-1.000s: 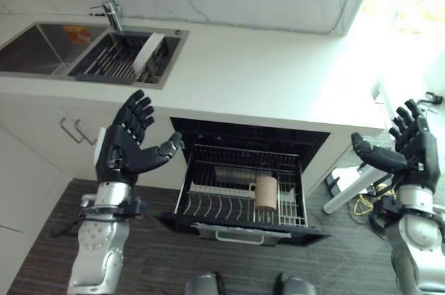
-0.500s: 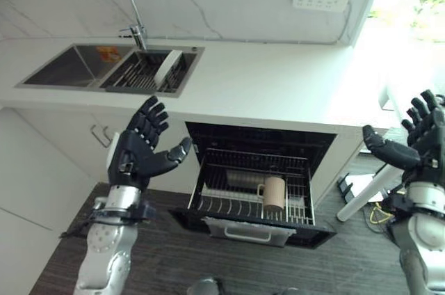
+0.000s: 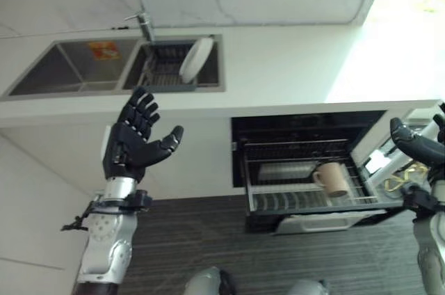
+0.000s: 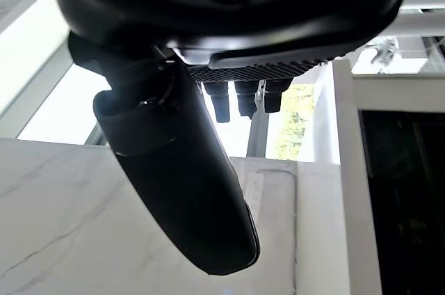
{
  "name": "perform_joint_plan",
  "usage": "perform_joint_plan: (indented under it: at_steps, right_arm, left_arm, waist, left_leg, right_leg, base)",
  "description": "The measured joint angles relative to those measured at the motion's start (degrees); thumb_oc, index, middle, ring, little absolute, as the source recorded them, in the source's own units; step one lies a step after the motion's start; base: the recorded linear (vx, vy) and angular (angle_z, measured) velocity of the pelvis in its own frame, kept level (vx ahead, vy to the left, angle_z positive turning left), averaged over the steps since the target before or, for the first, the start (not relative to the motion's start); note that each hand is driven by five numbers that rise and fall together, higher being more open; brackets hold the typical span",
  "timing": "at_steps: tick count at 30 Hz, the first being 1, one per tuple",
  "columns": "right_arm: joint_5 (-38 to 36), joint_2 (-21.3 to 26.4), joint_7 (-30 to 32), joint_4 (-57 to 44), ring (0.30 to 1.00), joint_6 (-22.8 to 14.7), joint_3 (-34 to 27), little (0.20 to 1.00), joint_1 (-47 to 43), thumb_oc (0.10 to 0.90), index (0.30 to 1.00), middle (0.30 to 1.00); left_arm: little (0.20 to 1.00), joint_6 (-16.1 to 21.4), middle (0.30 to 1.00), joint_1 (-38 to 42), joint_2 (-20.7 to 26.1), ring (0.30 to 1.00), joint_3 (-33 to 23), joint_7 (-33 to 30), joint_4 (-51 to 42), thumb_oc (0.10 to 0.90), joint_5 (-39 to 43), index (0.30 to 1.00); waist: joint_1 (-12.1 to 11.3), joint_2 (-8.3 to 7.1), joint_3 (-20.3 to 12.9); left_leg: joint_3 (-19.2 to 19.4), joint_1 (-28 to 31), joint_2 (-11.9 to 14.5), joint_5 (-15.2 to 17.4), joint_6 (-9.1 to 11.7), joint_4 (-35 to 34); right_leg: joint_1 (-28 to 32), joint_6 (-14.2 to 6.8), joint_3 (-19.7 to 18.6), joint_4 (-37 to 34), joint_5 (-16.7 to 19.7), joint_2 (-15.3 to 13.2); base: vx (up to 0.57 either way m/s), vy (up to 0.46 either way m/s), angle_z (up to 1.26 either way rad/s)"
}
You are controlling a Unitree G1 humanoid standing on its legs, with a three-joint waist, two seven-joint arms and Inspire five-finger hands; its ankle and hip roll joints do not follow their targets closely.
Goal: Place the dishes in the dishwasher.
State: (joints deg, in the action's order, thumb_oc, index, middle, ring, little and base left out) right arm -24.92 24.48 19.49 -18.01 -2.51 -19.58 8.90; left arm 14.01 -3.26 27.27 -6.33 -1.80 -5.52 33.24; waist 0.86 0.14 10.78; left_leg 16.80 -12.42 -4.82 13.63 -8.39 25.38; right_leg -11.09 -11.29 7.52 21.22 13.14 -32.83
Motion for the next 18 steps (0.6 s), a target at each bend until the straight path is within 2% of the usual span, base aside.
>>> perform_joint_plan:
  at_steps: [1, 2, 3, 4, 5, 6, 7, 8, 9, 10, 11, 12, 14, 15, 16, 18]
  right_arm:
    - [0.04, -0.42, -0.18, -0.01, 0.900, 0.00, 0.96, 0.900, -0.03, 0.800, 0.900, 0.900]
    - [0.04, -0.51, -0.56, 0.17, 0.900, 0.02, 2.18, 0.900, -0.54, 0.800, 0.900, 0.900]
    - [0.05, -0.66, -0.82, 0.18, 0.900, 0.03, 3.27, 0.900, -1.10, 0.800, 0.900, 0.900]
    - [0.15, -2.25, -1.74, 0.22, 0.900, -0.01, 4.38, 0.900, -1.77, 0.800, 0.900, 0.900]
    - [0.18, -0.92, -2.06, 0.02, 0.900, -0.01, 4.37, 0.900, -1.98, 0.800, 0.900, 0.900]
    - [0.46, -0.22, -2.25, 0.41, 0.900, 0.44, 4.42, 0.900, -3.33, 0.800, 0.900, 0.900]
    - [0.53, 0.13, -2.29, 0.36, 0.900, 0.34, 4.42, 0.900, -3.84, 0.800, 0.900, 0.900]
    - [0.50, 0.46, -2.62, 0.39, 0.900, 0.33, 4.59, 0.900, -4.63, 0.800, 0.900, 0.900]
    - [0.46, 0.49, -2.77, 0.53, 0.900, 0.14, 4.95, 0.900, -5.22, 0.800, 0.900, 0.900]
    - [0.46, 0.46, -2.83, 1.11, 0.900, -0.36, 5.20, 0.900, -5.84, 0.800, 0.900, 0.900]
    - [0.40, 2.36, -2.88, 0.72, 0.900, -0.45, 4.84, 0.900, -6.02, 0.800, 0.900, 0.900]
    - [0.24, 2.09, -2.96, 0.63, 0.900, -0.93, 5.05, 0.900, -4.61, 0.800, 0.900, 0.900]
    - [0.05, 2.20, -3.78, 0.72, 0.900, -0.92, 5.16, 0.900, -3.77, 0.800, 0.900, 0.900]
    - [0.01, 2.35, -3.74, 0.66, 0.900, -0.98, 4.57, 0.900, -3.87, 0.800, 0.900, 0.900]
    - [0.00, 2.48, -3.65, 0.73, 0.900, -0.98, 4.03, 0.900, -3.92, 0.800, 0.900, 0.900]
    - [-0.03, 2.18, -3.60, 0.75, 0.900, -0.99, 4.01, 0.900, -3.91, 0.800, 0.900, 0.900]
  left_arm:
    - [0.900, 0.02, 0.900, -0.85, 0.00, 0.900, -0.96, -0.08, 0.00, 0.800, -0.45, 0.900]
    - [0.900, 0.14, 0.900, -1.85, -0.08, 0.900, -2.16, -0.03, -0.12, 0.800, -0.83, 0.900]
    - [0.900, 0.15, 0.900, -2.22, -0.24, 0.900, -2.65, -0.09, 0.11, 0.800, -0.88, 0.900]
    - [0.900, 0.43, 0.900, -1.89, 2.73, 0.900, -3.18, -0.05, -0.39, 0.800, -0.87, 0.900]
    - [0.900, 0.68, 0.900, -2.67, 3.78, 0.900, -3.32, -0.11, -2.01, 0.800, -0.87, 0.900]
    - [0.900, 1.05, 0.900, -1.69, 1.34, 0.900, -3.25, -0.49, -1.92, 0.800, -0.84, 0.900]
    - [0.900, 1.19, 0.900, -1.63, 0.90, 0.900, -2.68, -0.43, -2.04, 0.800, -0.96, 0.900]
    - [0.900, 1.47, 0.900, -1.53, 0.60, 0.900, -2.33, -0.51, -2.02, 0.800, -1.46, 0.900]
    - [0.900, 1.98, 0.900, -0.57, 0.73, 0.900, -2.27, -1.34, -2.13, 0.800, -2.71, 0.900]
    - [0.900, 2.80, 0.900, -0.21, 2.10, 0.900, -1.96, -1.54, -2.44, 0.800, -3.27, 0.900]
    - [0.900, 2.84, 0.900, -0.18, 0.35, 0.900, -1.17, -2.47, -3.25, 0.800, -4.70, 0.900]
    - [0.900, 2.51, 0.900, 0.29, -0.77, 0.900, 0.00, -2.83, -3.06, 0.800, -5.62, 0.900]
    - [0.900, 2.43, 0.900, -0.50, -0.89, 0.900, 0.09, -2.67, -4.45, 0.800, -7.54, 0.900]
    - [0.900, 2.44, 0.900, 0.65, -0.57, 0.900, -0.01, -2.56, -4.72, 0.800, -7.62, 0.900]
    - [0.900, 2.37, 0.900, 1.78, -0.85, 0.900, 0.18, -2.54, -4.64, 0.800, -7.63, 0.900]
    - [0.900, 2.40, 0.900, 2.03, -0.86, 0.900, 0.44, -2.77, -5.61, 0.800, -7.62, 0.900]
  waist:
    - [-0.98, 0.65, 0.34]
    - [-1.91, 1.63, 0.50]
    - [-2.82, 2.60, 1.30]
    - [-1.86, -1.51, 2.82]
    - [-2.96, -0.25, 2.58]
    - [-3.32, -0.63, 3.67]
    - [-3.11, 0.20, 3.73]
    - [-3.06, 0.36, 3.80]
    - [-2.17, -3.43, 4.45]
    - [-1.92, -6.47, 4.00]
    - [-1.88, -2.06, 3.91]
    - [-1.23, -2.70, 3.82]
    - [-1.01, -2.89, 3.55]
    - [-1.11, -2.97, 3.49]
    - [-0.56, -2.29, 3.49]
    - [-0.66, -0.40, 2.29]
  left_leg:
    - [0.84, 1.78, -0.97, -2.17, -1.27, -4.28]
    - [1.38, 3.01, -1.28, -3.63, -0.77, -7.80]
    - [1.02, 3.37, -0.77, -4.13, 6.84, -8.37]
    - [-1.09, -1.32, -0.22, -1.41, 2.29, 3.73]
    - [-2.14, 0.44, 5.33, 1.95, -0.72, 1.68]
    - [-3.05, 1.76, 2.84, 0.22, -0.44, -0.31]
    - [-3.21, 2.93, 2.58, -2.08, 0.20, -4.42]
    - [-3.54, 3.71, 1.69, -4.93, 8.12, -7.87]
    - [-5.97, -0.17, -0.76, -6.95, 15.32, -0.89]
    - [-6.81, -4.00, 1.70, -0.65, 6.53, 10.87]
    - [-12.16, -2.72, 10.43, 3.90, 11.28, 7.72]
    - [-11.98, -1.13, 8.02, 2.72, 8.16, 5.64]
    - [-9.66, 1.89, 5.74, -1.34, 5.51, -1.09]
    - [-9.56, 2.57, 4.27, -2.34, 4.84, -3.00]
    - [-10.16, 3.22, 3.30, -2.89, 4.38, -4.06]
    - [-10.31, 5.08, 2.22, -3.57, 4.04, -6.09]
  right_leg:
    - [-0.53, 0.23, 4.35, 0.72, -0.47, 0.26]
    - [-0.38, 0.30, 7.66, 1.02, -1.54, 2.65]
    - [0.62, 2.26, 9.22, 1.13, -3.05, 6.56]
    - [2.83, 3.58, 7.91, 1.29, -5.74, 8.13]
    - [3.91, -1.58, 8.65, 2.41, -9.60, 11.00]
    - [4.11, -0.86, 7.48, 6.73, -16.73, 14.93]
    - [3.97, 4.08, 7.46, 6.78, -19.88, 20.12]
    - [3.81, 9.32, 8.20, 4.43, -22.16, 26.40]
    - [3.51, 12.82, 5.43, 3.32, -23.28, 27.50]
    - [3.94, 10.22, 1.99, 2.25, -26.72, 25.15]
    - [2.37, 7.96, 3.01, 6.92, -26.71, 28.45]
    - [1.64, 8.05, 0.62, 7.88, -27.79, 26.60]
    - [2.06, 7.84, 1.43, 3.93, -28.00, 26.22]
    - [3.54, 7.70, 1.40, 0.56, -25.27, 26.37]
    - [5.40, 7.49, 1.19, -1.96, -23.40, 26.50]
    - [7.73, 7.07, 1.50, -4.85, -22.45, 26.07]
  base:
    - [-0.02, 0.399, -0.40]
    - [-0.01, 0.382, -0.37]
    - [0.03, 0.344, 0.16]
    - [0.02, 0.300, 0.18]
    - [0.03, 0.174, 0.34]
    - [0.02, 0.063, 0.05]
    - [0.04, 0.020, 0.16]
    - [0.06, -0.033, 0.33]
    - [0.06, -0.047, 0.31]
    - [0.07, -0.074, 0.12]
    - [0.03, -0.064, 0.05]
    - [0.03, -0.083, -0.09]
    - [0.05, -0.100, -0.07]
    - [0.07, -0.094, 0.13]
    - [0.06, -0.063, 0.29]
    - [0.06, -0.054, 0.20]
